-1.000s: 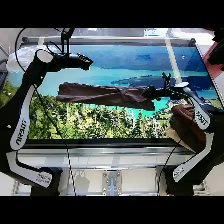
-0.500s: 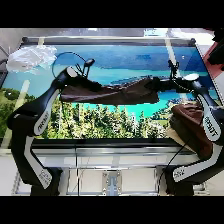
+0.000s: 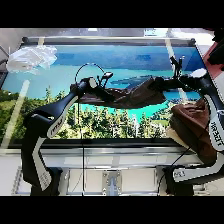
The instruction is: Fold the shirts.
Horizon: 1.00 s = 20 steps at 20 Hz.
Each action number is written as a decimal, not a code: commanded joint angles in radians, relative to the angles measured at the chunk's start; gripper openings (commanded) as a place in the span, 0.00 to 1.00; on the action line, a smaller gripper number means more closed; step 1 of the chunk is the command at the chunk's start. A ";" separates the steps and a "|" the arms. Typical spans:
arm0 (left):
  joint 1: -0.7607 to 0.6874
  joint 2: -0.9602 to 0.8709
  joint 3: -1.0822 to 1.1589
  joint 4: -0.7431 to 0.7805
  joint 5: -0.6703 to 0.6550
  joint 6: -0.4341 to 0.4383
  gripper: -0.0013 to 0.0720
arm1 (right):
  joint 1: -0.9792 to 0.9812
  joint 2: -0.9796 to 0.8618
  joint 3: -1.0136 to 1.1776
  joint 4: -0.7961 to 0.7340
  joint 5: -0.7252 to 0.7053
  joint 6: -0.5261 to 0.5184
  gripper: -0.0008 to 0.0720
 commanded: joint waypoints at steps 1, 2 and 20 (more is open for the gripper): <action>-0.062 -0.003 -0.001 -0.058 -0.096 -0.032 0.04 | 0.002 0.050 0.040 -0.127 0.059 0.037 0.04; -0.082 -0.003 0.003 -0.106 -0.106 -0.032 0.04 | 0.002 0.056 0.084 -0.179 0.108 0.064 0.04; 0.241 0.251 0.285 0.161 -0.125 -0.247 0.32 | 0.636 -0.062 0.320 -0.348 -0.164 0.341 0.04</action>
